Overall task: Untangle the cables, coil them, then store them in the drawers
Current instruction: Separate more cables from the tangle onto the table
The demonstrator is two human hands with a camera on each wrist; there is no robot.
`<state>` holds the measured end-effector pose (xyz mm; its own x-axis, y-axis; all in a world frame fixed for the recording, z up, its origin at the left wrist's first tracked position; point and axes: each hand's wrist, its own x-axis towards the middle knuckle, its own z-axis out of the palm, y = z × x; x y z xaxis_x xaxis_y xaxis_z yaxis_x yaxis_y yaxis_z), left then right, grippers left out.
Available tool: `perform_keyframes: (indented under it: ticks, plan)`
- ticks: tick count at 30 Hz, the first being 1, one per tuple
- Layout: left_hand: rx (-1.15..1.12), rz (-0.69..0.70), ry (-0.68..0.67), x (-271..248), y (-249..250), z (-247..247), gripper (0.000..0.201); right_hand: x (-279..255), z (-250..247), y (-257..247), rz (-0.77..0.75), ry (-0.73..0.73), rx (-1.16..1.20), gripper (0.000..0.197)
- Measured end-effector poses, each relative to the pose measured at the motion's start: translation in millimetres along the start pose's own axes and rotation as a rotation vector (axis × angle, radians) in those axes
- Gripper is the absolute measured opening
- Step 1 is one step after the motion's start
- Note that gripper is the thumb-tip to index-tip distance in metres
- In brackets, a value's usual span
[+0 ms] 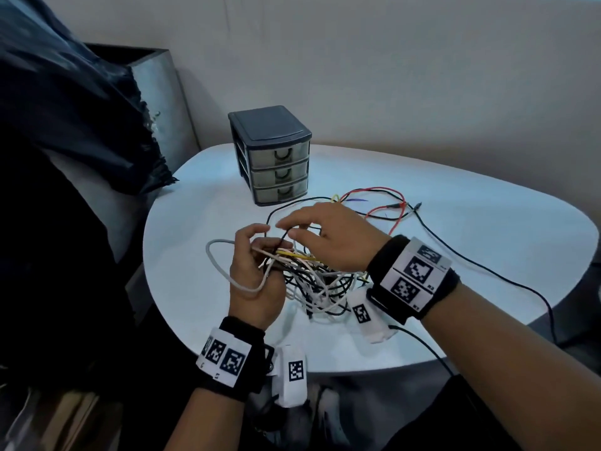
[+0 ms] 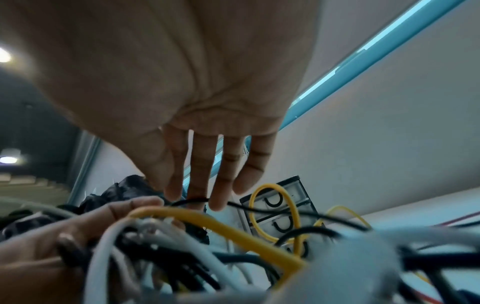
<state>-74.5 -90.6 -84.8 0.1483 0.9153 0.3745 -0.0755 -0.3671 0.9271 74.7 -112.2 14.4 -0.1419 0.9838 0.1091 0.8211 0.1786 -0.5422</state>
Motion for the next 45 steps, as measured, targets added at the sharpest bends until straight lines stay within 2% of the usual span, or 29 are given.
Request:
perform_keyframes:
  ticks: [5, 10, 14, 18, 21, 24, 27, 30, 32, 35, 37, 39, 42, 45]
  plan:
    - [0.07, 0.017, -0.016, -4.0, 8.4, 1.7, 0.035, -5.0, -8.4, -4.2, 0.063, -0.01, -0.039, 0.022]
    - [0.076, 0.012, 0.005, -2.6, 12.7, 7.0, 0.028, -8.8, -11.2, -6.3, 0.068, -0.089, -0.038, 0.009]
    - [0.087, 0.06, -0.037, -1.9, 11.7, 4.7, 0.031, -14.8, -12.8, -9.7, -0.002, -0.048, -0.134, 0.021]
    - [0.124, 0.103, -0.067, -0.3, 10.6, 4.7, 0.022, -13.8, -11.0, -10.5, -0.046, -0.037, -0.314, 0.024]
    - [0.132, 0.093, -0.057, -1.4, 10.4, 5.7, 0.02, -13.9, -14.7, -8.1, 0.006, -0.044, -0.212, 0.012]
    - [0.118, 0.103, -0.056, -3.4, 11.4, 9.0, 0.029, -12.7, -17.6, -7.5, 0.1, -0.015, -0.126, 0.036]
    - [0.09, 0.113, -0.068, -5.5, 12.5, 13.6, 0.035, -10.4, -25.2, -9.2, 0.183, -0.086, -0.211, 0.03]
    - [0.055, 0.081, -0.081, -8.8, 12.1, 17.3, 0.029, -9.0, -33.5, -13.9, 0.243, -0.191, -0.296, 0.02]
    - [0.054, 0.058, -0.097, -11.0, 11.4, 20.2, 0.026, -9.0, -34.8, -20.9, 0.227, -0.229, -0.435, 0.018]
    - [0.079, 0.058, -0.116, -10.5, 12.2, 24.6, 0.026, -8.9, -32.9, -30.4, 0.146, -0.161, -0.7, 0.031]
    - [0.095, 0.073, -0.121, -7.2, 10.9, 25.7, 0.032, -7.2, -34.1, -33.0, 0.11, -0.094, -0.788, 0.037]
    - [0.098, 0.064, -0.12, -3.3, 10.9, 23.6, 0.035, -4.2, -36.0, -34.8, 0.063, -0.028, -0.808, 0.032]
    - [0.104, 0.049, -0.136, 1.3, 13.6, 19.3, 0.023, 2.3, -42.8, -31.6, -0.003, 0.12, -0.629, 0.011]
    - [0.114, 0.051, -0.145, 6.6, 14.8, 16.0, 0.02, 8.9, -52.0, -24.0, 0.006, 0.28, -0.255, 0.006]
